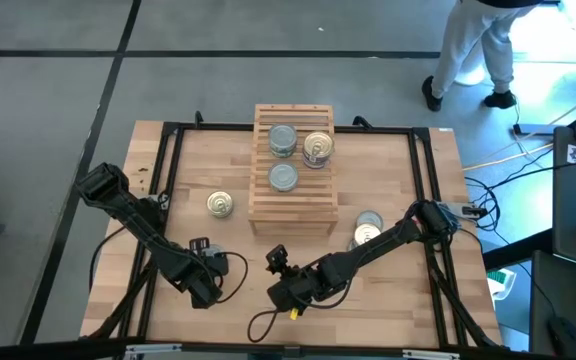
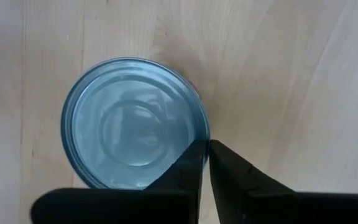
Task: Stack canned seafood by type on shelf
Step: Stack the green tuna can on top of the green tuna can on the shelf, then stack the blue tuna can on top of the blue tuna can on the shelf
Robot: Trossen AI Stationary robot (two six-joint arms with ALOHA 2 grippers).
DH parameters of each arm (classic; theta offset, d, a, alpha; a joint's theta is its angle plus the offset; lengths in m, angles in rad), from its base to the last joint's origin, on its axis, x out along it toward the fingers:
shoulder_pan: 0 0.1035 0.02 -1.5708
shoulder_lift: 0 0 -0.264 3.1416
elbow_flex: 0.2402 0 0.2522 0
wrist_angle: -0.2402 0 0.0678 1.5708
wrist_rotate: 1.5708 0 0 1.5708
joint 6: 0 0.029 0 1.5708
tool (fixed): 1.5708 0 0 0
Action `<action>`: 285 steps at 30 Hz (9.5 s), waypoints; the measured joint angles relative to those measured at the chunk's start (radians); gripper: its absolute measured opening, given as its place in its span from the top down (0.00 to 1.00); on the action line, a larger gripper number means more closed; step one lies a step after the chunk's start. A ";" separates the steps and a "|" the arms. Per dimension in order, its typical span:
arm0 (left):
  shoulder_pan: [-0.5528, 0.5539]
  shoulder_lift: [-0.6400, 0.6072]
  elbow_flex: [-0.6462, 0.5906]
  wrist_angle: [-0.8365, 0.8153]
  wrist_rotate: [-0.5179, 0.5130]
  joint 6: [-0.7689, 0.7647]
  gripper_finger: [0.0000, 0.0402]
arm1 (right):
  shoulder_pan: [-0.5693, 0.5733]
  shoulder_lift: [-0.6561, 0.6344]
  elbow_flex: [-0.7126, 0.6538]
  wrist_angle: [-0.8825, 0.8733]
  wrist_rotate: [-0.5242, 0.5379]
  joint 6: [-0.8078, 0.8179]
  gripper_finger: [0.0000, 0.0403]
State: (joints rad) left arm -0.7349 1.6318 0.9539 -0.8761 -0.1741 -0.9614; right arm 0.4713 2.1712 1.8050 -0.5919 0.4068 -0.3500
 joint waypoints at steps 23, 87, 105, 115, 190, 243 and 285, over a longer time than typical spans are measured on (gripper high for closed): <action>0.000 0.002 -0.002 -0.027 -0.046 0.054 0.88 | 0.000 0.000 0.000 0.000 0.000 0.000 0.36; 0.130 0.003 0.029 0.419 -0.085 0.151 1.00 | 0.034 0.196 0.000 0.327 0.288 -0.177 0.36; 0.129 0.002 0.029 0.424 -0.085 0.148 1.00 | 0.035 0.216 0.000 0.348 0.298 -0.149 0.36; 0.142 0.002 0.029 0.446 -0.085 0.150 1.00 | 0.034 0.250 0.000 0.392 0.422 -0.148 0.36; 0.254 -0.407 0.045 0.754 -0.315 0.838 0.86 | -0.038 -0.238 0.002 -0.347 0.805 0.002 0.62; 0.615 -0.281 0.045 0.756 -0.385 1.120 0.86 | -0.272 -0.239 0.000 -0.297 0.523 -0.216 0.62; 0.462 -0.300 0.044 0.677 -0.388 1.093 0.86 | -0.074 -0.282 0.002 -0.529 0.537 0.032 0.40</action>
State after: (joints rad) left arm -0.2734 1.3319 0.9977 -0.1992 -0.5624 0.1319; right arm 0.3973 1.8892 1.8065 -1.1213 0.9434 -0.3179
